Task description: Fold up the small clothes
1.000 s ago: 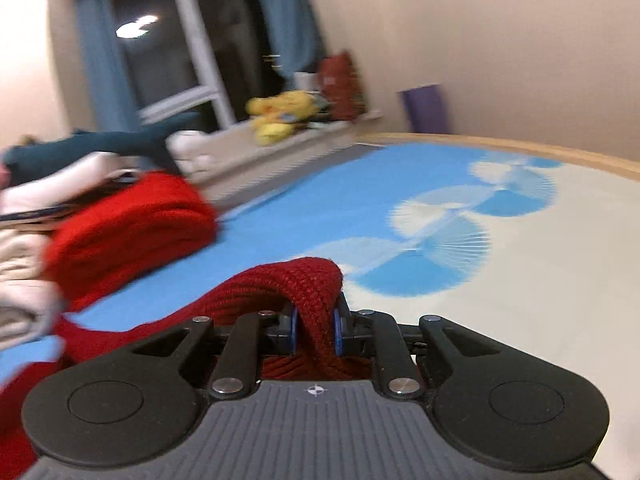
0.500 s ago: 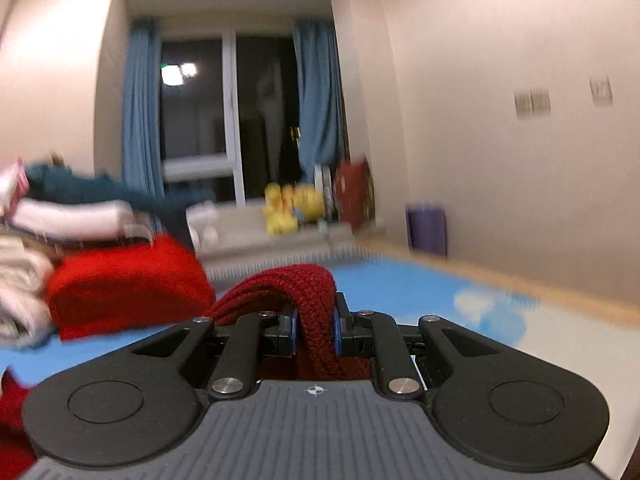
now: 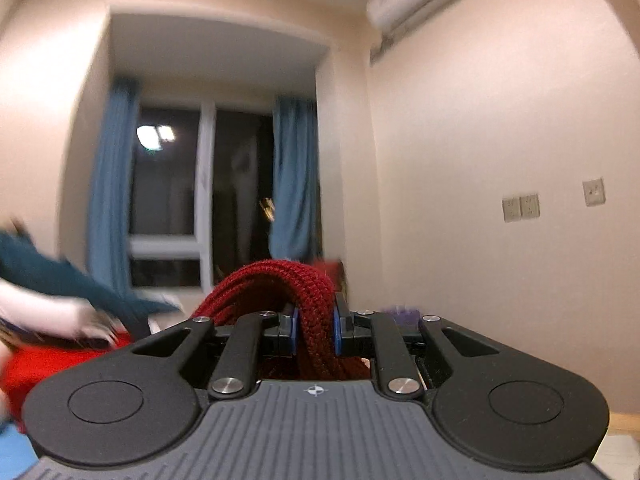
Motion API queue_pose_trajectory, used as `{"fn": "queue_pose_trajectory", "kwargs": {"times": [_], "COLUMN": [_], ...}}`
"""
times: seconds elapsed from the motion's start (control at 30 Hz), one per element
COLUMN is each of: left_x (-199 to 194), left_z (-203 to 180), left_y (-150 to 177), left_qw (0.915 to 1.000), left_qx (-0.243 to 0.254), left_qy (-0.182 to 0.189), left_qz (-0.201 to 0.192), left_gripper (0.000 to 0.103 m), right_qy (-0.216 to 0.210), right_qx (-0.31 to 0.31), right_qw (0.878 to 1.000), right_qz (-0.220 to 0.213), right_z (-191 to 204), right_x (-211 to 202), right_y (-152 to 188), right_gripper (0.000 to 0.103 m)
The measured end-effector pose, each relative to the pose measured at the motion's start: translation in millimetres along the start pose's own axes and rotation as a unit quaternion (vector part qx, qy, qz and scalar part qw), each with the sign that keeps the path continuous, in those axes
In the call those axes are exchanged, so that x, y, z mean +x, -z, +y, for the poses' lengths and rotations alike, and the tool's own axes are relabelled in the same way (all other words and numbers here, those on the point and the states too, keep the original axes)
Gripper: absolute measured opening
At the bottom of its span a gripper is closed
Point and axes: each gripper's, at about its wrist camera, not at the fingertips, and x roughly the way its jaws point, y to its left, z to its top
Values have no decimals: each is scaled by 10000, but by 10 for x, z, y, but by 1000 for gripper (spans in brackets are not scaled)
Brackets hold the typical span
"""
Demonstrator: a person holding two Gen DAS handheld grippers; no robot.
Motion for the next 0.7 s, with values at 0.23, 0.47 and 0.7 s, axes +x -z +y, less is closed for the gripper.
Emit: {"fn": "queue_pose_trajectory", "kwargs": {"times": [0.23, 0.47, 0.7], "left_x": [1069, 573, 265], "left_z": [-1230, -1095, -892], "left_y": [731, 2092, 3051], "left_qw": [9954, 9536, 8958], "left_qx": [376, 415, -463], "left_qy": [194, 2198, 3073], "left_qz": [864, 2013, 3177], "left_gripper": [88, 90, 91], "right_qy": [6, -1771, -1631], "right_qx": [-803, -478, 530], "right_qw": [9754, 9208, 8872], "right_qz": [2054, 3441, 4283], "right_z": [587, 157, -224], "right_x": [1168, 99, -472], "right_y": [1304, 2416, 2870], "right_gripper": [65, 78, 86]}}
